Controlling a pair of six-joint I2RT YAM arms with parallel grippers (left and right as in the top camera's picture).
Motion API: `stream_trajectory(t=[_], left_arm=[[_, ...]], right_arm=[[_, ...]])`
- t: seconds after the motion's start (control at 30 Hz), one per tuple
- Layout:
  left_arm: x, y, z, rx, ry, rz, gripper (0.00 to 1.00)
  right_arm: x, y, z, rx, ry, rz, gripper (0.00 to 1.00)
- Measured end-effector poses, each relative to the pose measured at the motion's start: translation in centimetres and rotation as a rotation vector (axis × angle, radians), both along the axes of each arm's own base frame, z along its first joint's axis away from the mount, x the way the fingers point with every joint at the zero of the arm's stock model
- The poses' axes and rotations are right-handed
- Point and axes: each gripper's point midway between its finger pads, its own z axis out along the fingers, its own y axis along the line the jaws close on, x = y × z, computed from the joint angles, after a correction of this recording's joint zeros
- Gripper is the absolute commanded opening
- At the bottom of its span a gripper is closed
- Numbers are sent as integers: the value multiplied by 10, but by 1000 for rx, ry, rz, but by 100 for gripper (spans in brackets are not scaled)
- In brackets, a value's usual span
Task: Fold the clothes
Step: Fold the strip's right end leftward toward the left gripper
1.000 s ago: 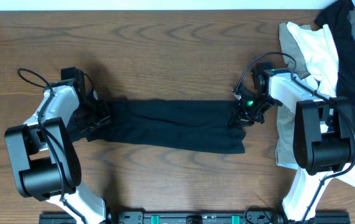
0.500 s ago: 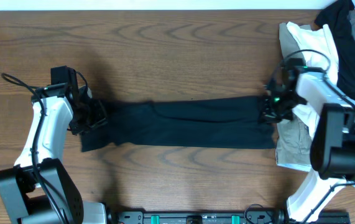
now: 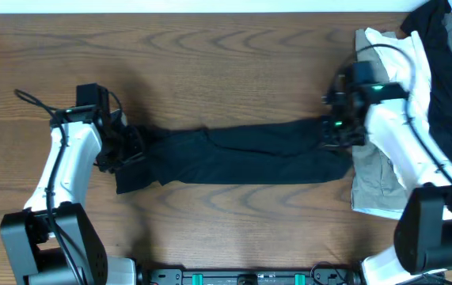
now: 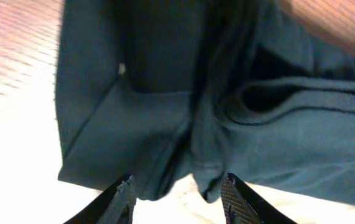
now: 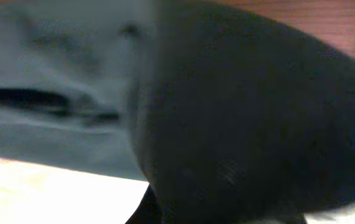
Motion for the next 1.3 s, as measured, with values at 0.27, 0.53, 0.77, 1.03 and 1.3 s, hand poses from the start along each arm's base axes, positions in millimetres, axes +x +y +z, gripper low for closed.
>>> stream_trajectory(t=[0.27, 0.53, 0.77, 1.03, 1.3], left_arm=[[-6, -24, 0, -2, 20, -85, 47], [-12, -27, 0, -4, 45, -93, 46], [-12, -27, 0, -4, 46, -93, 46], [-12, -27, 0, -4, 45, -93, 46], [-12, -27, 0, -4, 45, -93, 46]], right_arm=[[-1, 80, 4, 42, -72, 69, 1], [1, 138, -2, 101, -138, 110, 1], [-2, 164, -29, 110, -107, 117, 10], [7, 183, -41, 157, -123, 119, 19], [11, 203, -32, 250, -152, 148, 29]])
